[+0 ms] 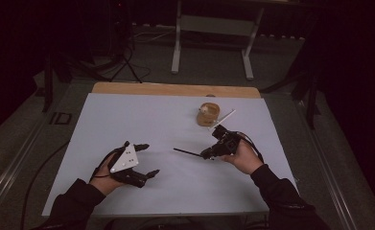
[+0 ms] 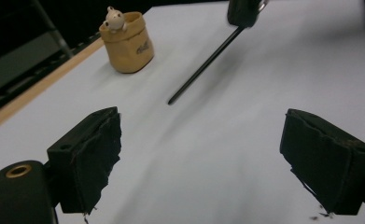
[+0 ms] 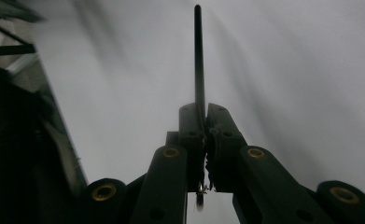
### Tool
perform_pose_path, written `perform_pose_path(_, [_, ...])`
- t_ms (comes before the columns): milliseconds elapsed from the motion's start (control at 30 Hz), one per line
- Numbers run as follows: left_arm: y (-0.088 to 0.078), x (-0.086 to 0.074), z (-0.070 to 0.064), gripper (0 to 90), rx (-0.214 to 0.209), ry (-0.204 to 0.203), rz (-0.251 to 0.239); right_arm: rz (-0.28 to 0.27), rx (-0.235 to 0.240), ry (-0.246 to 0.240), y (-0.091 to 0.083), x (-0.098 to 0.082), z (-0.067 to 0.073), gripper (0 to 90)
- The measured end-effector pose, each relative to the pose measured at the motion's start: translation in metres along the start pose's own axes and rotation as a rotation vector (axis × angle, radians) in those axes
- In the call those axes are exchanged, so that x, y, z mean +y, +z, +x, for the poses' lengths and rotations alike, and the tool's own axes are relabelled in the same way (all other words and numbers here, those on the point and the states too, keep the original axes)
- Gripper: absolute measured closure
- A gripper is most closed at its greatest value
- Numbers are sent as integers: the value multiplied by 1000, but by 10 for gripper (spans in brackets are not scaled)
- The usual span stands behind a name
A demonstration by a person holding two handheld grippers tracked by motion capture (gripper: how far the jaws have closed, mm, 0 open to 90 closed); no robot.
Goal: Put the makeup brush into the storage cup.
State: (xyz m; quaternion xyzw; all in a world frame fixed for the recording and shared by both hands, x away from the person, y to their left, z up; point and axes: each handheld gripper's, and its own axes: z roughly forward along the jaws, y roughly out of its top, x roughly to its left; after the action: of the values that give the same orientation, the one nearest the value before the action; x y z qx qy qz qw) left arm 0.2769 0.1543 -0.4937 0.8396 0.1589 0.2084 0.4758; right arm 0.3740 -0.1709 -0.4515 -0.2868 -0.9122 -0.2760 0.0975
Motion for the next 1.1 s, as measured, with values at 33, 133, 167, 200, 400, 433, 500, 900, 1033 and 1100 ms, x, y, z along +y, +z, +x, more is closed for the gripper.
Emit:
perform_pose_path(33, [4,1,0,141,-3,11,13,-3,1,2,0,1,1,856])
perform_pose_path(133, [14,4,-1,171,-2,58,45,0,20,3,0,2,3,855])
perform_pose_path(167, [17,5,-2,174,-4,64,47,2,24,-1,0,3,4,856])
perform_pose_path(200, [21,5,-2,182,-7,72,58,1,26,2,0,3,5,855])
perform_pose_path(400, [36,5,1,241,16,49,121,8,50,1,1,6,10,855])
perform_pose_path(433, [38,5,1,279,25,61,125,6,47,-6,1,6,10,855])
perform_pose_path(500, [42,5,1,279,42,73,132,2,67,0,1,7,10,855])
perform_pose_path(900, [66,6,-10,565,144,444,198,2,89,-12,1,11,14,855])
perform_pose_path(1033, [70,6,-13,675,150,505,201,5,83,-7,1,11,14,855])
perform_pose_path(1100, [71,6,-14,712,142,513,197,9,83,-5,1,10,14,855])
